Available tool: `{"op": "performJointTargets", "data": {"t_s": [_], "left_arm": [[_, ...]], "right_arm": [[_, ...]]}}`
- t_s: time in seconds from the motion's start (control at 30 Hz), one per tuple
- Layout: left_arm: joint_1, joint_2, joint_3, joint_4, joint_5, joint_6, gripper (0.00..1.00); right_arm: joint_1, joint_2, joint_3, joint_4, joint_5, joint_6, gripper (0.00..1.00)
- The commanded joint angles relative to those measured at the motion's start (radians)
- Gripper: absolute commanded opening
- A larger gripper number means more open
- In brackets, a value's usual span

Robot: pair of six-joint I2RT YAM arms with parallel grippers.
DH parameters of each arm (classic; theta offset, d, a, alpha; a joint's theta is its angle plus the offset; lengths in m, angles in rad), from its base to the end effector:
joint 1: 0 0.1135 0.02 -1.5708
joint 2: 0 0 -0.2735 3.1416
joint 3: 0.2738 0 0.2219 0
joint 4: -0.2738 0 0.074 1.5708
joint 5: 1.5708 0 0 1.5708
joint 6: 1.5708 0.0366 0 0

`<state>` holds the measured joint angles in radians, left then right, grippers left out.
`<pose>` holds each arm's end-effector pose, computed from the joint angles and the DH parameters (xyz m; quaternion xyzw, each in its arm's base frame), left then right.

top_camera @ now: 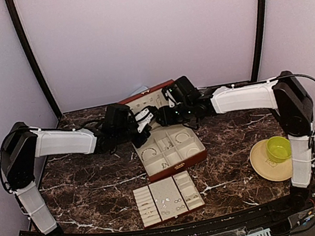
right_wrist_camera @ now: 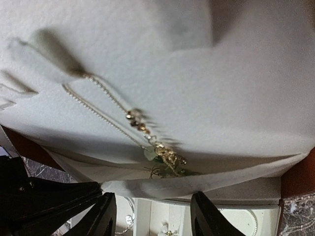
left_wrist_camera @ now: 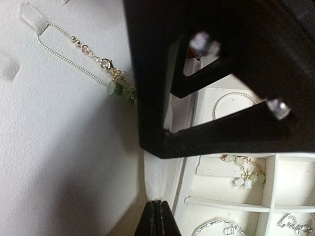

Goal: Organize the mixed jewelry
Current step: Adjust the necklace in the compartment pouch.

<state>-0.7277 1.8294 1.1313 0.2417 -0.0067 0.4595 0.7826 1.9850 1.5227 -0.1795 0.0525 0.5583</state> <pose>0.2925 -0.2602 0.2378 0.4733 0.7045 -0.0679 0.5244 0.3109 0.3065 0.2561 -0.0883 0.8894 0.2599 0.3655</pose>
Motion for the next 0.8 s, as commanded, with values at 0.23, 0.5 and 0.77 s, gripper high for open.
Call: {"op": "performJointTargets", "data": {"t_s": [0.23,0.5,0.77], "left_arm": [[-0.007,-0.052,0.015,-0.063,0.033,-0.041,0.0],[-0.006,-0.026,0.014,-0.065,0.019,-0.017,0.0],[0.001,0.005,0.013,-0.056,-0.045,-0.001,0.0]], "right_arm": [[-0.054,-0.098,-0.047,0.243,0.012,0.017,0.54],[-0.06,-0.021,-0.023,0.303,-0.078,0.023,0.54],[-0.06,0.077,0.014,0.305,-0.163,0.019,0.54]]}}
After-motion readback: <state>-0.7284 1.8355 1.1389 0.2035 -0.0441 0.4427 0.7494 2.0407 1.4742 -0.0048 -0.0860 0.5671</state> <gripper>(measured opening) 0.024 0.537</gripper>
